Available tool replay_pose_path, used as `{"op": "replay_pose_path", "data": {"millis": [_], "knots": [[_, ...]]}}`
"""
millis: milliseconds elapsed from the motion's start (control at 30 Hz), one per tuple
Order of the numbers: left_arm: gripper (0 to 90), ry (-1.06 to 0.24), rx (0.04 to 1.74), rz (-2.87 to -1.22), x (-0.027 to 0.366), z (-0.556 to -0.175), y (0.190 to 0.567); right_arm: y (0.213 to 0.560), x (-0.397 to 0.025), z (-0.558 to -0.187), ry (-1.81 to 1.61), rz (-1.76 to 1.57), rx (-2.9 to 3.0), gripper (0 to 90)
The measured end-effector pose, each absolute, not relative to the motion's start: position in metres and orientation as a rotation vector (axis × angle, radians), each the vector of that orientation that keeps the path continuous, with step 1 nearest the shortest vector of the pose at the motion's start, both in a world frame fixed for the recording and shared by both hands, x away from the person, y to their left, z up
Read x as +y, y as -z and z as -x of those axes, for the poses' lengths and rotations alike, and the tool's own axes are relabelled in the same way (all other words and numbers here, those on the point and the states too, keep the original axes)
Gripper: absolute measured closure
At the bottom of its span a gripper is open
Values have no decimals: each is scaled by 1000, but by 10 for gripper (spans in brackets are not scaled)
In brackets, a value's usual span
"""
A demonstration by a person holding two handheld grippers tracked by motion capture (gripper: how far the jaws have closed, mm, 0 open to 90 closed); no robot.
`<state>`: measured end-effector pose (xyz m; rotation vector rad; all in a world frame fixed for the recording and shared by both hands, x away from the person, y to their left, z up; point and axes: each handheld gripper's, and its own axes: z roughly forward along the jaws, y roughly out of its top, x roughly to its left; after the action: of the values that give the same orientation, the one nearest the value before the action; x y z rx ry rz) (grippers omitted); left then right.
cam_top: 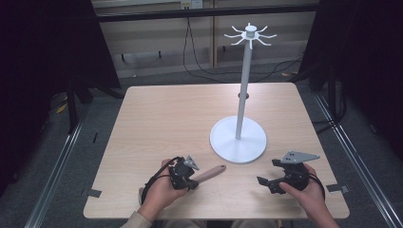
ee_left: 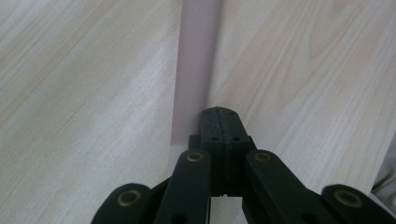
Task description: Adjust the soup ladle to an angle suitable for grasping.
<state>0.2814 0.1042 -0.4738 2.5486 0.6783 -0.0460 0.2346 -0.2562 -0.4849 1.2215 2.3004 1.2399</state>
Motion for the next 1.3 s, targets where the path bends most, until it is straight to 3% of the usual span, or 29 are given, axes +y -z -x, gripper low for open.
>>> {"op": "replay_pose_path", "data": {"millis": [500, 667, 1300], "knots": [[900, -32, 760, -2556, 116, -295, 473, 484, -257, -234, -1243, -1224, 2298, 69], [900, 10, 772, -2533, 120, -297, 474, 484, -257, -234, -1242, -1219, 2301, 69], [773, 56, 755, -2505, 120, -294, 463, 484, -256, -234, -1238, -1223, 2302, 69]]}}
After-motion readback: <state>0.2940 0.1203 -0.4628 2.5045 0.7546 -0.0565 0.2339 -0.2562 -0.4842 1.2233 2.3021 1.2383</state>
